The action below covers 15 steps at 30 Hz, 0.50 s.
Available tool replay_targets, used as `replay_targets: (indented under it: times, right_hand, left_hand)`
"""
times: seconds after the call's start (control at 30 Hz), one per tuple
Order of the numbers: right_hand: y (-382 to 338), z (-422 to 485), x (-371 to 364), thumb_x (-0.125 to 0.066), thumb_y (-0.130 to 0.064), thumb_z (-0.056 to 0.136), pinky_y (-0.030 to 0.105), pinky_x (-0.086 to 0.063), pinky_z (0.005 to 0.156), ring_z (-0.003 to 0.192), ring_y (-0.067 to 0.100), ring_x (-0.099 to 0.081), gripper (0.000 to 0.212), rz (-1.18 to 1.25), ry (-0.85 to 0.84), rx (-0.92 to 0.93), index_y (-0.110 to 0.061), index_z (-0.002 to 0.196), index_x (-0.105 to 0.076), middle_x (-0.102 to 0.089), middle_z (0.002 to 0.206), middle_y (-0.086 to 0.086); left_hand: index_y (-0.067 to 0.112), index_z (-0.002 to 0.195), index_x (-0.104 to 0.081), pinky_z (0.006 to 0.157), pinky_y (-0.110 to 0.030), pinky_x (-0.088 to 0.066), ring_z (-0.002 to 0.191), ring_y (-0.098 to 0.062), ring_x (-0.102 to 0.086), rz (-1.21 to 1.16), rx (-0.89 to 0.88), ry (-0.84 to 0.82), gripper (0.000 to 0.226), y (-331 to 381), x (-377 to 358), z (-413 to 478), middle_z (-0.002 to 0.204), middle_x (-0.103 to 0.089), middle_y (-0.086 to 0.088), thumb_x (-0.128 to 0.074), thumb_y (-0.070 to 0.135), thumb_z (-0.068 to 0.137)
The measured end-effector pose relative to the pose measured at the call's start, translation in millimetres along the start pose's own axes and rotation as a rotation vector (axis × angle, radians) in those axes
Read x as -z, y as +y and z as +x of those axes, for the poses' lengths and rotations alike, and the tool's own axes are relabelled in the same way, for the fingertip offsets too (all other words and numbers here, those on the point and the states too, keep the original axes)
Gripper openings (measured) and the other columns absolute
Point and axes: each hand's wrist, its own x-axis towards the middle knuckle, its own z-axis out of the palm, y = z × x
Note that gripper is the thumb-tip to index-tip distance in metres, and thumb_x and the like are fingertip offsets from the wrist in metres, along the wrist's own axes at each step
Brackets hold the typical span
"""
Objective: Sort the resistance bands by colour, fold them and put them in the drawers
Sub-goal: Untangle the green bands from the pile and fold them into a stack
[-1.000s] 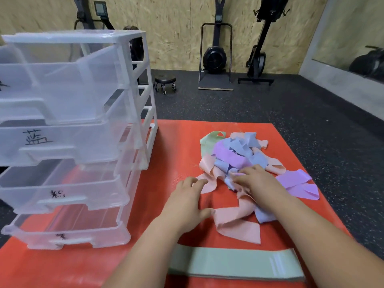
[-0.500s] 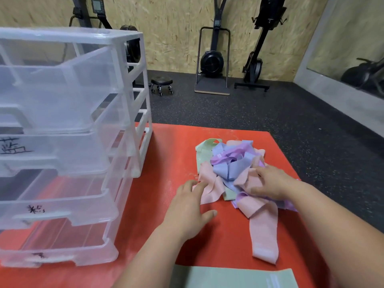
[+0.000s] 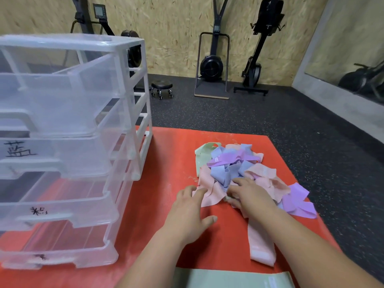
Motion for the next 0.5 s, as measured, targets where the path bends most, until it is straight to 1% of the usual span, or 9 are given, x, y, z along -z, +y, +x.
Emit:
replay_targets:
  times: [0.03,0.07,0.13,0.17,0.2,0.27,0.33,0.4,0.5]
  right_hand:
    - [1.2,2.8,2.0,-0.056,-0.057,0.092,0.037,-0.048,0.067,0.104,0.023,-0.057,0.029,0.009,0.031,-0.008,-0.03,0.086,-0.061,-0.049,0.094,-0.012]
    - [-0.6,3.7,10.8,-0.059,-0.048,0.094,0.036,-0.043,0.064,0.099,0.023,-0.059,0.024,0.016,0.038,-0.046,-0.028,0.082,-0.056,-0.051,0.09,-0.01]
    - [-0.5,9.7,32.6,-0.062,-0.028,0.094,0.036,-0.035,0.062,0.089,0.026,-0.06,0.011,0.06,0.072,-0.161,-0.021,0.089,-0.055,-0.055,0.087,-0.003]
    - [3.6,14.2,44.9,-0.059,-0.026,0.097,0.037,-0.034,0.062,0.085,0.03,-0.059,0.008,0.106,0.133,-0.226,-0.019,0.093,-0.056,-0.058,0.086,0.0]
    - [8.1,17.1,58.3,-0.055,-0.028,0.1,0.038,-0.036,0.063,0.083,0.034,-0.058,0.009,0.156,0.206,-0.285,-0.02,0.096,-0.057,-0.062,0.086,0.003]
    - [20.3,23.5,84.2,-0.053,-0.034,0.102,0.041,-0.046,0.068,0.084,0.037,-0.061,0.012,0.248,0.353,-0.358,-0.024,0.098,-0.059,-0.07,0.091,0.009]
    - [30.1,26.7,108.0,-0.055,-0.038,0.102,0.043,-0.051,0.075,0.087,0.037,-0.064,0.011,0.324,0.436,-0.392,-0.028,0.099,-0.06,-0.071,0.093,0.008]
    - [34.4,27.9,129.0,-0.057,-0.039,0.101,0.041,-0.052,0.077,0.088,0.032,-0.063,0.008,0.37,0.434,-0.36,-0.033,0.097,-0.06,-0.07,0.093,0.001]
    - [33.2,24.7,152.8,-0.058,-0.04,0.1,0.042,-0.053,0.08,0.09,0.024,-0.063,0.008,0.344,0.421,-0.273,-0.034,0.094,-0.061,-0.07,0.093,-0.009]
  left_hand:
    - [0.037,0.159,-0.033,0.12,-0.04,-0.037,0.148,-0.021,-0.029,-0.001,0.003,-0.004,0.085,-0.8,1.6,-0.7,0.16,-0.03,0.004,-0.07,0.064,0.088]
    - [0.036,0.159,-0.033,0.12,-0.04,-0.036,0.148,-0.021,-0.029,-0.003,0.003,-0.005,0.084,-1.7,3.5,-1.2,0.16,-0.03,0.004,-0.07,0.063,0.088]
    - [0.035,0.159,-0.035,0.121,-0.041,-0.035,0.148,-0.022,-0.029,-0.006,0.0,0.003,0.083,-4.0,7.3,-1.4,0.16,-0.031,0.003,-0.07,0.062,0.089]
    - [0.035,0.159,-0.036,0.121,-0.04,-0.034,0.148,-0.022,-0.03,-0.01,-0.001,0.013,0.083,-5.0,9.3,-1.1,0.16,-0.032,0.002,-0.07,0.061,0.089]
    - [0.035,0.159,-0.037,0.122,-0.04,-0.034,0.148,-0.022,-0.03,-0.015,-0.001,0.024,0.082,-5.6,11.3,-1.1,0.16,-0.033,0.002,-0.071,0.06,0.089]
    - [0.035,0.158,-0.038,0.122,-0.039,-0.033,0.146,-0.021,-0.032,-0.021,-0.01,0.043,0.08,-4.8,15.6,-1.5,0.159,-0.034,0.002,-0.071,0.059,0.09]
    - [0.035,0.158,-0.039,0.122,-0.038,-0.033,0.145,-0.022,-0.033,-0.02,-0.024,0.053,0.077,-2.3,19.1,-2.6,0.158,-0.035,0.002,-0.07,0.057,0.091]
    - [0.035,0.157,-0.04,0.121,-0.039,-0.033,0.145,-0.022,-0.033,-0.025,-0.026,0.058,0.075,0.4,21.7,-3.9,0.158,-0.036,0.002,-0.07,0.056,0.091]
    - [0.034,0.157,-0.04,0.121,-0.039,-0.033,0.145,-0.023,-0.033,-0.027,-0.026,0.052,0.075,4.8,24.3,-5.9,0.158,-0.037,0.001,-0.069,0.057,0.091]
